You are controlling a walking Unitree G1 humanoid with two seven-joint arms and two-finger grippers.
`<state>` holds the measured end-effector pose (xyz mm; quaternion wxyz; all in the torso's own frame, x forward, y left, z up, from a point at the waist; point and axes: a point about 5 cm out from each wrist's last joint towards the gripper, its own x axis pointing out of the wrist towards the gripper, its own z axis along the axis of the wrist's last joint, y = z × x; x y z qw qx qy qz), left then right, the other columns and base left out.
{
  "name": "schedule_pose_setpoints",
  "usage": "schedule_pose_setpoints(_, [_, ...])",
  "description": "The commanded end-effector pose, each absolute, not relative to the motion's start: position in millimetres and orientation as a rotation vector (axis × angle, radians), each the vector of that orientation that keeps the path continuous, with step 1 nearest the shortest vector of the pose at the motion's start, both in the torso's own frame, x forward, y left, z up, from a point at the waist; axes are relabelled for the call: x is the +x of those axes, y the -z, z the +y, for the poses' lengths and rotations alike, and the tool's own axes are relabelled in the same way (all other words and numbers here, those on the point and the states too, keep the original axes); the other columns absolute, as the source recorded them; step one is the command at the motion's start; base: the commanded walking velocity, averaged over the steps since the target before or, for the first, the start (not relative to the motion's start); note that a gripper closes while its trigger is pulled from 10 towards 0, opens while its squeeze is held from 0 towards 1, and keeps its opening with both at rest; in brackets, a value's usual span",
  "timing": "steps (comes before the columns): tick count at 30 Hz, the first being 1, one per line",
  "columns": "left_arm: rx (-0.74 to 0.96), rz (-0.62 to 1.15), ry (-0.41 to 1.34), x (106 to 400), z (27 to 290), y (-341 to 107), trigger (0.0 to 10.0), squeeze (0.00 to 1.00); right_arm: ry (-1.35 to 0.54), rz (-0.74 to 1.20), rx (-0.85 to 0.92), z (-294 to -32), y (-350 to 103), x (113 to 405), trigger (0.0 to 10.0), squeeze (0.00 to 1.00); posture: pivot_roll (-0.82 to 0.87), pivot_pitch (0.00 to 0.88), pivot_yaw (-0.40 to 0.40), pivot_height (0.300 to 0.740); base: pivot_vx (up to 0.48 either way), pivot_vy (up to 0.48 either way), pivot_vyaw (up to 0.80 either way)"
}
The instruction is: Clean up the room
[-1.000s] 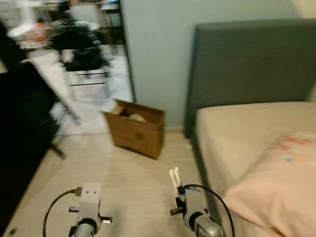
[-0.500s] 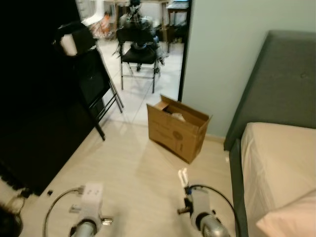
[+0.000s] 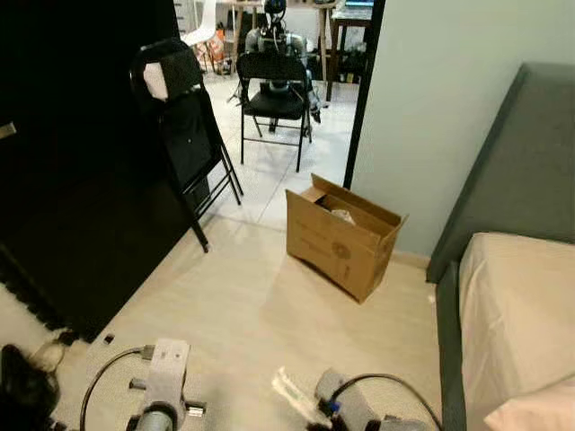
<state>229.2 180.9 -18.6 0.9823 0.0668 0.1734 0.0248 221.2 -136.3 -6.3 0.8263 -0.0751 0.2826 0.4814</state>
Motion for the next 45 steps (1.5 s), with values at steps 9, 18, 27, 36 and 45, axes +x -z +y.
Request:
schedule_pose_setpoints(9, [0.1, 0.331, -0.022, 242.1, 181.1, 7.1, 10.0, 0.0, -0.447, 0.212, 0.124, -142.2, -71.8, 315.9, 10.0, 0.0, -0.01, 0.065, 0.009, 0.74, 0.0, 0.0, 0.0])
schedule_pose_setpoints(18, [0.05, 0.225, -0.127, 273.2, 181.1, -27.8, 10.0, 0.0, -0.164, 0.343, 0.005, -153.3, -51.3, 322.2, 10.0, 0.0, 0.0, 0.065, -0.009, 0.74, 0.0, 0.0, 0.0])
schedule_pose_setpoints(27, [0.079, 0.215, -0.171, 271.1, 185.5, -32.5, 10.0, 0.0, -0.102, 0.429, 0.002, -147.7, -33.0, 309.0, 10.0, 0.0, 0.0, 0.067, -0.007, 0.74, 0.0, 0.0, 0.0])
schedule_pose_setpoints(36, [0.082, 0.197, -0.113, 268.9, 175.4, -36.5, 10.0, 0.0, -0.086, 0.388, -0.032, -147.6, -36.4, 311.0, 10.0, 0.0, 0.0, 0.067, -0.007, 0.74, 0.245, 0.0, 0.0])
schedule_pose_setpoints(45, [0.054, 0.189, -0.041, 265.1, 168.8, -40.5, 10.0, 0.0, -0.055, 0.348, 0.024, -151.0, -42.6, 315.5, 10.0, 0.0, 0.0, 0.065, -0.002, 0.74, 0.307, 0.0, 0.0])
